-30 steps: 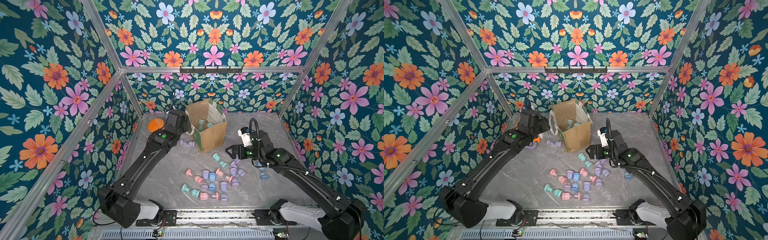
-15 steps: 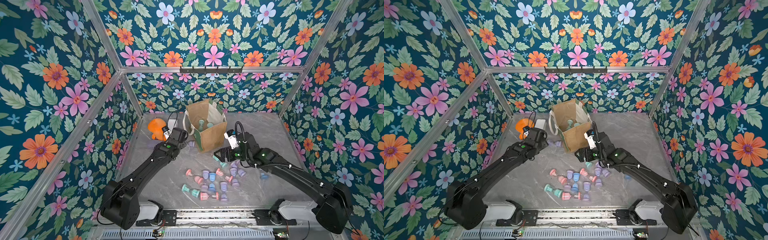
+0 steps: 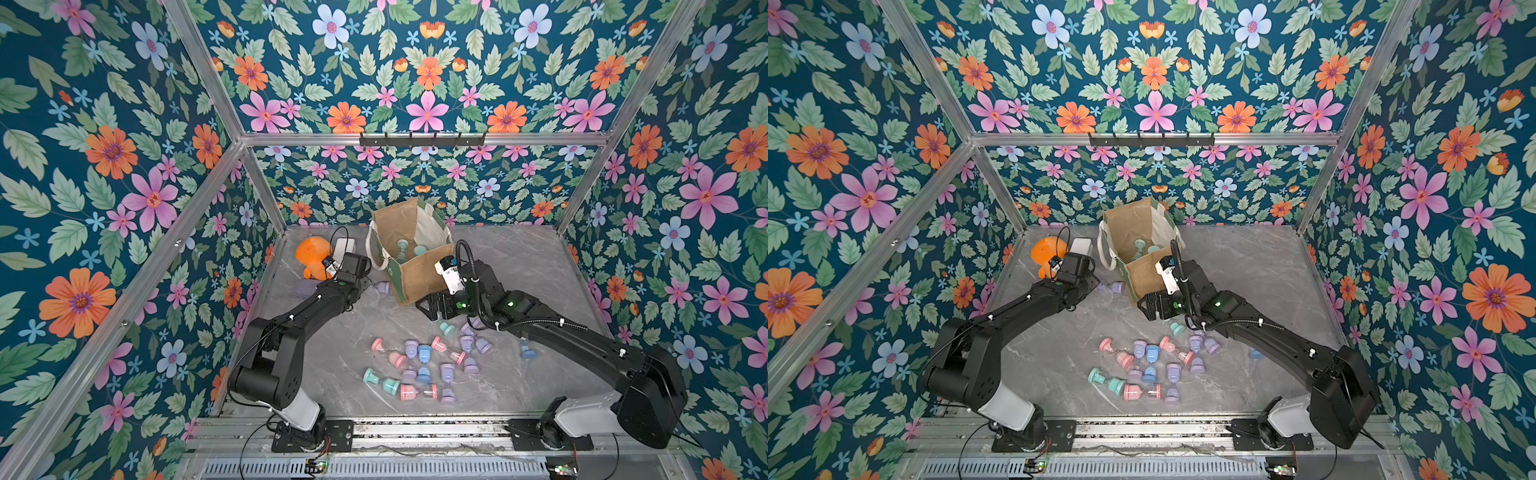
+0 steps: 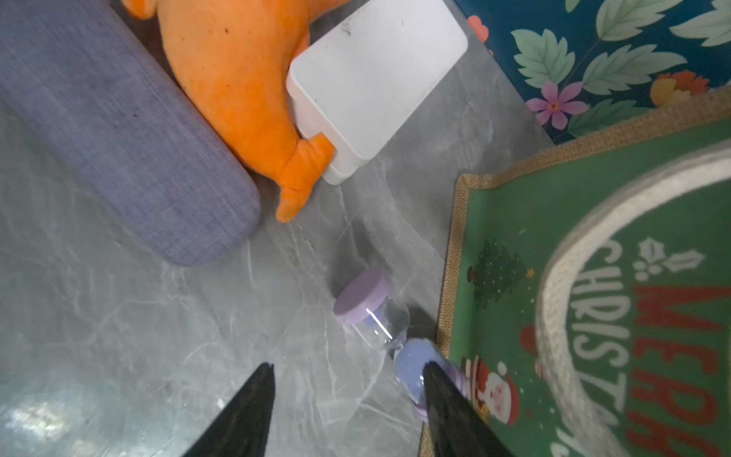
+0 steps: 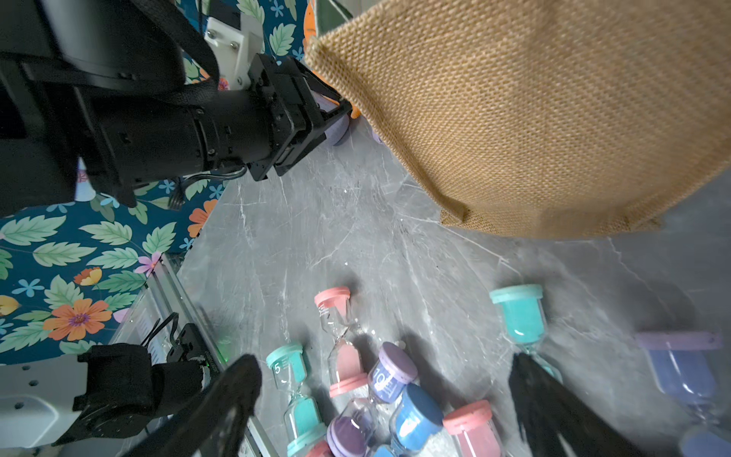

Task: Put the hourglass into the canvas bag
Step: Pick up the hourglass from the center of the board.

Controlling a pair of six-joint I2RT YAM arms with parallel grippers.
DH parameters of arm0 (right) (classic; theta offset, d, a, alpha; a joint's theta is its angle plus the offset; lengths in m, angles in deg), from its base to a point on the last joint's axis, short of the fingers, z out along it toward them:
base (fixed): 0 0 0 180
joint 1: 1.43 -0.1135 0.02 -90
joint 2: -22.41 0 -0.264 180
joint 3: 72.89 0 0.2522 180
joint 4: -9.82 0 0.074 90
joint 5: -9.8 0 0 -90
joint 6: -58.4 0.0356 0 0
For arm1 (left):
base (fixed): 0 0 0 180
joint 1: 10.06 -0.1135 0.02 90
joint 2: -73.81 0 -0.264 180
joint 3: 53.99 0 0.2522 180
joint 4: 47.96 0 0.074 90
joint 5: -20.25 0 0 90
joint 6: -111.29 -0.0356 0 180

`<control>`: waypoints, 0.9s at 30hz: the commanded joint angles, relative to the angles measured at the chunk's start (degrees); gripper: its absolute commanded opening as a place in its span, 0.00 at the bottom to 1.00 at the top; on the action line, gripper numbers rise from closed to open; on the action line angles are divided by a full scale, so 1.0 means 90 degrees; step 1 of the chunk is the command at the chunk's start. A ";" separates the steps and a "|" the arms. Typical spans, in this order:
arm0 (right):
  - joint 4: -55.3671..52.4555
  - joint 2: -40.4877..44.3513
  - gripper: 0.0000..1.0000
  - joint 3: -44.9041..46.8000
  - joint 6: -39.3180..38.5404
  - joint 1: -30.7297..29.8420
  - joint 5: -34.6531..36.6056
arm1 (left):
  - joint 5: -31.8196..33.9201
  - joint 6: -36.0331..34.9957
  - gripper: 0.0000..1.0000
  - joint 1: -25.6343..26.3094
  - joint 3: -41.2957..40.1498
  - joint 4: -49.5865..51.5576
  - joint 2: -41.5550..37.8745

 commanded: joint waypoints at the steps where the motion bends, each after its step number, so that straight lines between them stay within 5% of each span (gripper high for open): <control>1: 0.0155 -0.0045 0.99 -0.0059 0.0091 -0.0011 0.0063 | -0.0094 0.0385 0.63 -0.0048 0.0057 -0.0270 0.0230; 27: 0.0067 -0.0063 0.99 -0.0092 0.0005 -0.0011 0.0345 | -0.0506 0.1884 0.64 -0.0100 0.0799 -0.0320 0.1701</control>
